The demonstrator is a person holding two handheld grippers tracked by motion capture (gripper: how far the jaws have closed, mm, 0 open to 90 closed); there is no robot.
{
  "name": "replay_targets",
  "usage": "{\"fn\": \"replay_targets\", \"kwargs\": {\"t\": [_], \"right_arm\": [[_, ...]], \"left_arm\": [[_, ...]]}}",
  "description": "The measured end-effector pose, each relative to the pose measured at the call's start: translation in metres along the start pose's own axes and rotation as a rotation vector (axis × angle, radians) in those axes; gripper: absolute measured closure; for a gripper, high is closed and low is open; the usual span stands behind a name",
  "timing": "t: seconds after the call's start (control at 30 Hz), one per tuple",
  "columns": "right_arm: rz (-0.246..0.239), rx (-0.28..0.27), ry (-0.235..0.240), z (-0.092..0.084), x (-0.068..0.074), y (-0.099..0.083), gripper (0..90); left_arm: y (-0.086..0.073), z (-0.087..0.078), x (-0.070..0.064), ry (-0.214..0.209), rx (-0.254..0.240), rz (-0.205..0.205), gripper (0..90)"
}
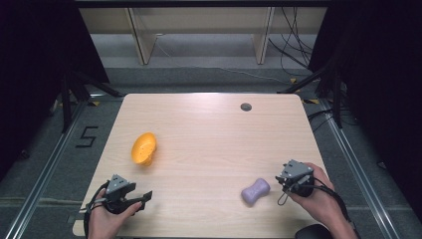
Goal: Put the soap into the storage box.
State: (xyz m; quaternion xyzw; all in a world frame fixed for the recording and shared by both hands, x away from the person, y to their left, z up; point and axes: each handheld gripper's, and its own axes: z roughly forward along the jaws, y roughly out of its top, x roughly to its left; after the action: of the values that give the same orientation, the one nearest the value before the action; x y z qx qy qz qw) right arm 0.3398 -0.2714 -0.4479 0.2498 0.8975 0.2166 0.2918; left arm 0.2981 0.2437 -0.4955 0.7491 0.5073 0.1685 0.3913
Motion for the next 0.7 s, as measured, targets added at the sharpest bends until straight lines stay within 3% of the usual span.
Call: {"fn": "replay_targets", "kwargs": {"t": [0.07, 0.17, 0.2, 0.27, 0.3, 0.5, 0.57, 0.6, 0.63, 0.7], "right_arm": [[-0.051, 0.050, 0.070, -0.001, 0.003, 0.002, 44.3], [-0.171, 0.094, 0.166, 0.000, 0.006, 0.005, 39.2], [-0.206, 0.105, 0.175, -0.001, 0.006, 0.007, 38.4], [-0.255, 0.121, 0.196, -0.001, 0.005, 0.012, 36.3], [-0.255, 0.121, 0.196, -0.001, 0.005, 0.012, 36.3], [-0.398, 0.187, 0.301, 0.005, 0.006, 0.034, 32.8], [-0.402, 0.207, 0.310, 0.007, 0.008, 0.039, 32.5], [-0.444, 0.191, 0.324, 0.010, 0.007, 0.043, 32.5], [-0.425, 0.203, 0.318, 0.010, 0.009, 0.045, 32.5], [-0.454, 0.207, 0.332, 0.013, 0.009, 0.050, 32.3]], "left_arm": [[-0.001, 0.000, 0.002, -0.008, 0.006, 0.001, 27.4], [-0.001, 0.000, 0.003, -0.002, 0.006, 0.004, 27.3], [0.000, -0.001, 0.004, -0.004, 0.003, 0.024, 27.4], [-0.001, -0.001, 0.003, -0.004, -0.002, 0.015, 27.4], [-0.001, -0.001, 0.003, -0.004, -0.002, 0.015, 27.4], [0.000, -0.001, 0.004, -0.006, -0.008, 0.030, 28.2], [0.000, -0.002, 0.005, -0.006, -0.003, 0.037, 29.0], [0.000, -0.002, 0.004, 0.001, -0.019, 0.030, 29.0], [0.000, -0.002, 0.005, -0.002, -0.021, 0.029, 29.2], [0.000, -0.003, 0.005, -0.003, -0.031, 0.020, 29.3]]}}
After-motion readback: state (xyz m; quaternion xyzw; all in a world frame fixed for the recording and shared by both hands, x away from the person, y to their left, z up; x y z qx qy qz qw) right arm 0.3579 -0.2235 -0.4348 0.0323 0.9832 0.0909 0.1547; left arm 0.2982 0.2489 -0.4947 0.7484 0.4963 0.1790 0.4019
